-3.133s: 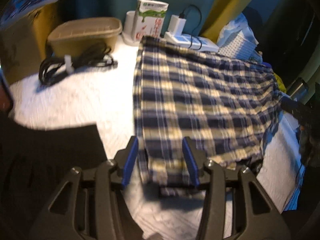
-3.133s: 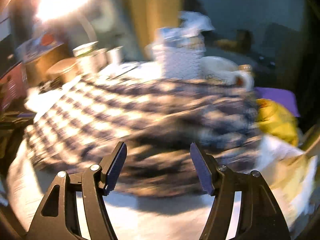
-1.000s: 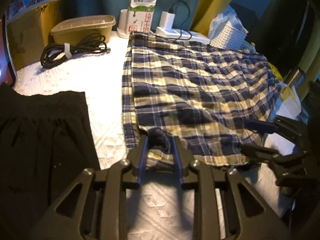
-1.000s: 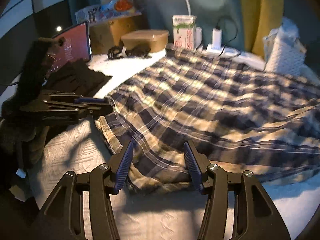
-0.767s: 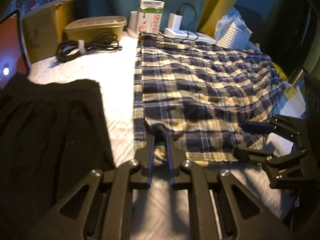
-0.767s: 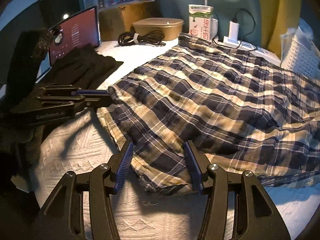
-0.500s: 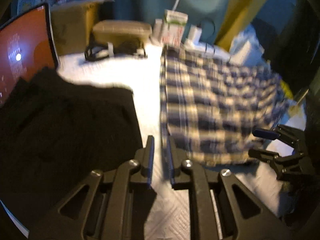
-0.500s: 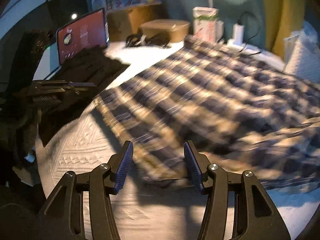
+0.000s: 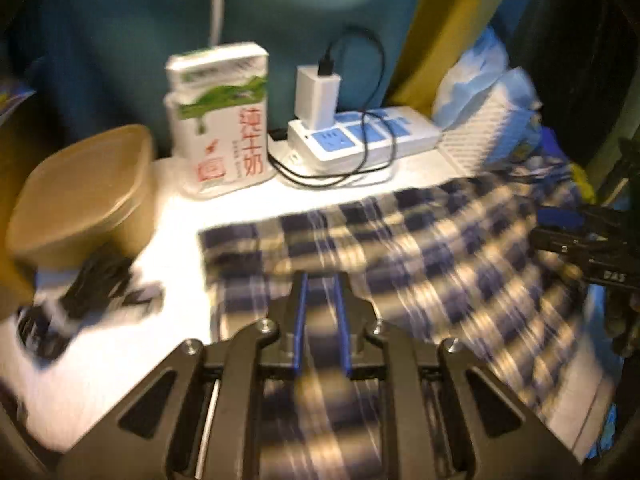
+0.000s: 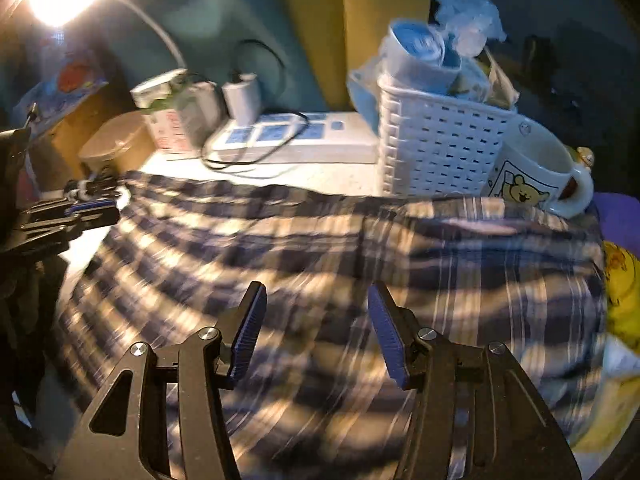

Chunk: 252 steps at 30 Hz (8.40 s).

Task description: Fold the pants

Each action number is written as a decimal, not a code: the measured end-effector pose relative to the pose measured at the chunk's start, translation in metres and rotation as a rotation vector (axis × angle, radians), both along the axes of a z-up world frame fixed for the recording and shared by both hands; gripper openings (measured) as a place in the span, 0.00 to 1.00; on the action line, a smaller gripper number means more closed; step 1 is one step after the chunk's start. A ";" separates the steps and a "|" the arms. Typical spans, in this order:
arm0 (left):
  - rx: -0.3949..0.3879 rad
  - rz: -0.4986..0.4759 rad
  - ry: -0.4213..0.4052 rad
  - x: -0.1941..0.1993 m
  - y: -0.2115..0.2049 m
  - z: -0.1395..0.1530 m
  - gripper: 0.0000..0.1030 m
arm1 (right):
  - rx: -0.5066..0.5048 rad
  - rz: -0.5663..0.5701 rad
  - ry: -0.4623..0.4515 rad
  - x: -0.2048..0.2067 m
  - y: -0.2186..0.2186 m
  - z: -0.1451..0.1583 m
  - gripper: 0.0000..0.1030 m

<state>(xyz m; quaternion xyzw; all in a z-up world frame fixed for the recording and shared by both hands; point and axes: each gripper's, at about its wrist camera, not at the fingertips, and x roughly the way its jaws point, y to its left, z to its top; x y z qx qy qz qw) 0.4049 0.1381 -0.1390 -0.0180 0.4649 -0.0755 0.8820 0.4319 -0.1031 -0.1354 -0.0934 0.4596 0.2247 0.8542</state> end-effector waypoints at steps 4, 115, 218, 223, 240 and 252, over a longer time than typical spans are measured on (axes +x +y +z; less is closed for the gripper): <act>0.040 0.009 0.045 0.039 0.003 -0.026 0.14 | 0.000 -0.062 0.095 0.041 0.000 -0.023 0.54; -0.062 0.173 -0.084 -0.197 -0.028 0.002 0.14 | 0.056 -0.225 -0.026 -0.142 -0.182 -0.016 0.55; -0.064 0.167 -0.024 -0.043 0.073 0.018 0.65 | -0.004 0.248 -0.134 0.001 0.074 -0.030 0.15; -0.159 0.144 -0.141 -0.053 0.074 0.054 0.65 | 0.044 0.252 -0.183 -0.001 0.067 -0.003 0.15; -0.091 0.164 0.042 0.022 0.063 -0.009 0.65 | -0.031 0.149 -0.117 0.051 0.080 -0.028 0.14; -0.128 0.074 -0.177 -0.057 0.047 0.068 0.65 | -0.011 0.381 -0.119 -0.066 0.107 -0.028 0.42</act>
